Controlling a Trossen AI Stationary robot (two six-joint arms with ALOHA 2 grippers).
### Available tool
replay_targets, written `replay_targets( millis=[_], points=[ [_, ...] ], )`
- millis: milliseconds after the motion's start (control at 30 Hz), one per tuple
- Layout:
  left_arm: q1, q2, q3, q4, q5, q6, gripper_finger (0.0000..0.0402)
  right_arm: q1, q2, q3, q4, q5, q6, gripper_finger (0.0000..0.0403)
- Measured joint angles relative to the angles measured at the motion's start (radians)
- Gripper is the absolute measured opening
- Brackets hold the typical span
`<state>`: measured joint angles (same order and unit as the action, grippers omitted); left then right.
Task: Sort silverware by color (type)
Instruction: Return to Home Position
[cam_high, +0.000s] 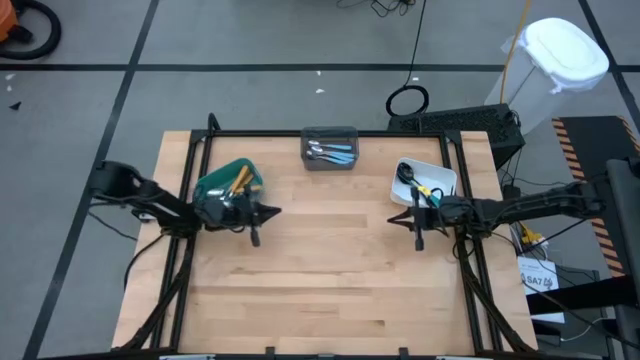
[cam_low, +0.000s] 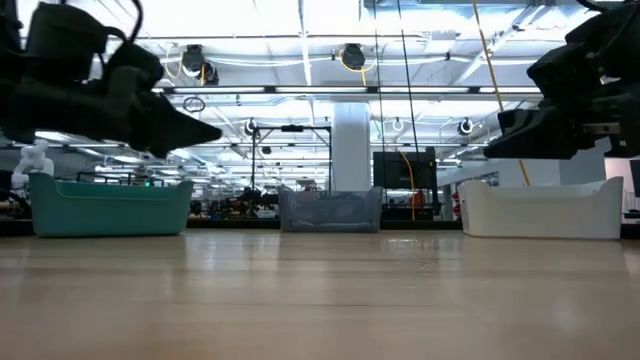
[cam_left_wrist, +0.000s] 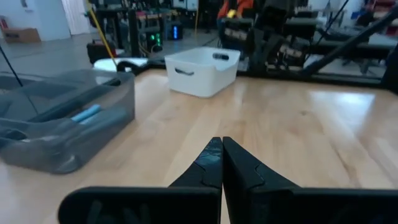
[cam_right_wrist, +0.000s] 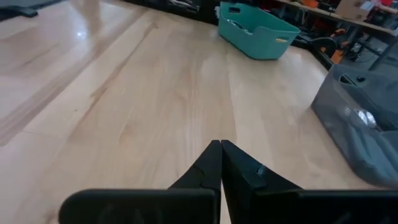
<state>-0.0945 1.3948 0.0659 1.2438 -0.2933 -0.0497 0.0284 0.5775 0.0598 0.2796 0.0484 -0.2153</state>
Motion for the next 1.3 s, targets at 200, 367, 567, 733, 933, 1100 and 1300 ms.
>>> replay_targets(
  millis=[200, 367, 567, 733, 933, 1100, 1300],
  points=[
    [-0.001, -0.130, -0.058, -0.049, -0.019, 0.010, 0.0001, 0.000, -0.057, -0.010, -0.015, -0.002, 0.014, 0.0000],
    [-0.004, -0.199, -0.058, -0.143, -0.022, 0.038, 0.0001, 0.000, -0.102, -0.010, -0.063, -0.002, 0.012, 0.0000],
    [-0.013, -0.291, -0.058, -0.244, -0.022, 0.090, 0.0001, 0.000, -0.189, -0.011, -0.142, -0.054, 0.017, 0.0000],
    [-0.013, -0.385, -0.058, -0.369, -0.022, 0.098, 0.0001, 0.000, -0.267, -0.012, -0.186, -0.076, 0.012, 0.0000],
    [-0.013, -0.519, -0.058, -0.521, -0.022, 0.097, 0.0001, 0.000, -0.364, -0.012, -0.250, -0.076, 0.012, 0.0000],
    [-0.013, -0.638, -0.058, -0.638, -0.022, 0.110, 0.0001, 0.000, -0.440, -0.012, -0.276, -0.075, 0.011, 0.0000],
    [-0.013, -0.774, -0.058, -0.755, -0.022, 0.123, 0.0001, 0.000, -0.517, -0.012, -0.304, -0.075, 0.004, 0.0000]
  ],
)
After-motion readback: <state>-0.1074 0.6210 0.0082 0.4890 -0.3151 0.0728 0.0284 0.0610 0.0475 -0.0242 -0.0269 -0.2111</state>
